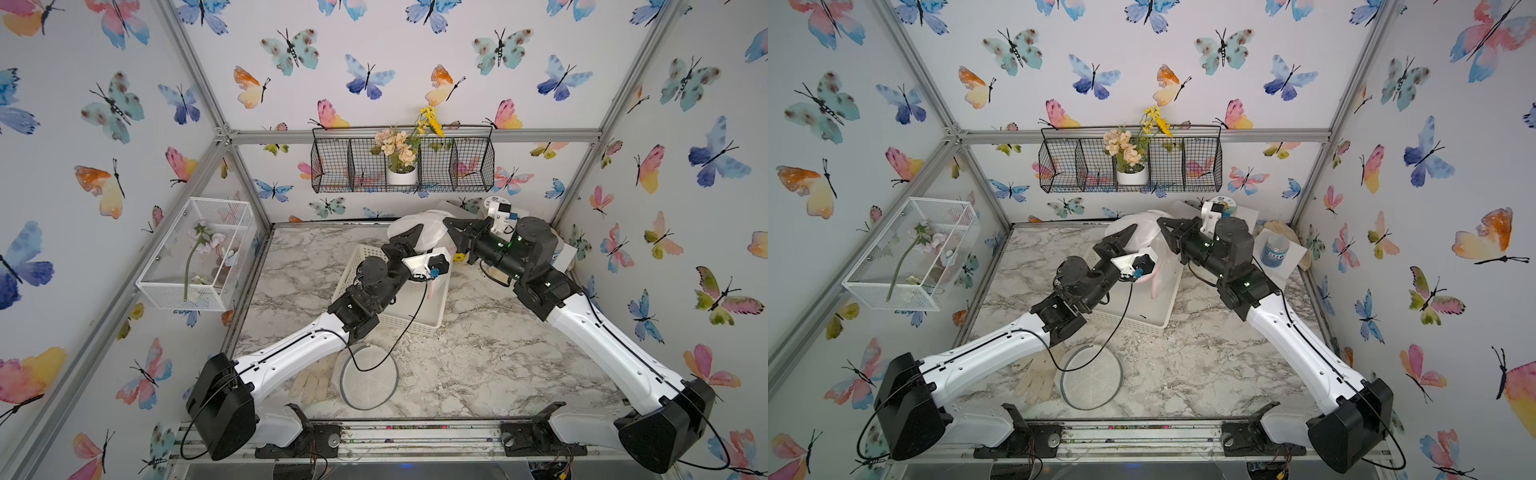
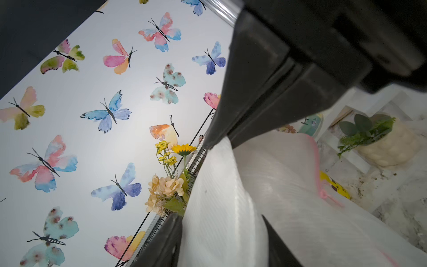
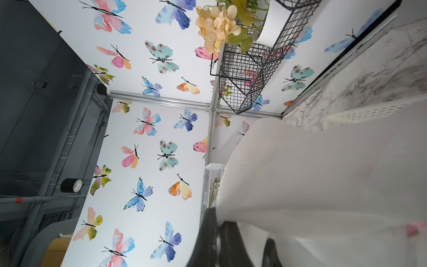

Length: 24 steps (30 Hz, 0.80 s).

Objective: Turn the laundry bag inside out
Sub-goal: Turn over the laundry bag.

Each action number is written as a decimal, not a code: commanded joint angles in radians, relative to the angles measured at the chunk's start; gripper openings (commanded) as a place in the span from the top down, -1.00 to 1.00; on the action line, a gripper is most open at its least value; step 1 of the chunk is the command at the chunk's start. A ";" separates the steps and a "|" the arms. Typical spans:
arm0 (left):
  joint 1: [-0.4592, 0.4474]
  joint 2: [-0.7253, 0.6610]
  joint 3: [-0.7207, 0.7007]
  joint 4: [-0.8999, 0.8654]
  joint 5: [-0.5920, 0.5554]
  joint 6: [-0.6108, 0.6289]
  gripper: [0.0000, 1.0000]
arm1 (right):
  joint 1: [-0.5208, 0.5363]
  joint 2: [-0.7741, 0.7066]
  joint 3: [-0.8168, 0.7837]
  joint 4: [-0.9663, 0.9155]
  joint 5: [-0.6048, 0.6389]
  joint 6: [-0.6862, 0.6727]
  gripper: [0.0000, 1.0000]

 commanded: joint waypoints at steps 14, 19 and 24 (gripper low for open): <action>0.004 -0.005 0.045 0.053 -0.119 -0.105 1.00 | -0.007 -0.036 0.064 -0.099 0.001 -0.330 0.08; 0.069 -0.059 0.048 -0.052 -0.018 -0.306 1.00 | -0.040 -0.091 0.138 -0.314 0.073 -0.786 -0.29; 0.126 -0.128 0.010 -0.081 0.123 -0.450 1.00 | -0.040 -0.136 0.091 -0.403 0.056 -1.173 -0.41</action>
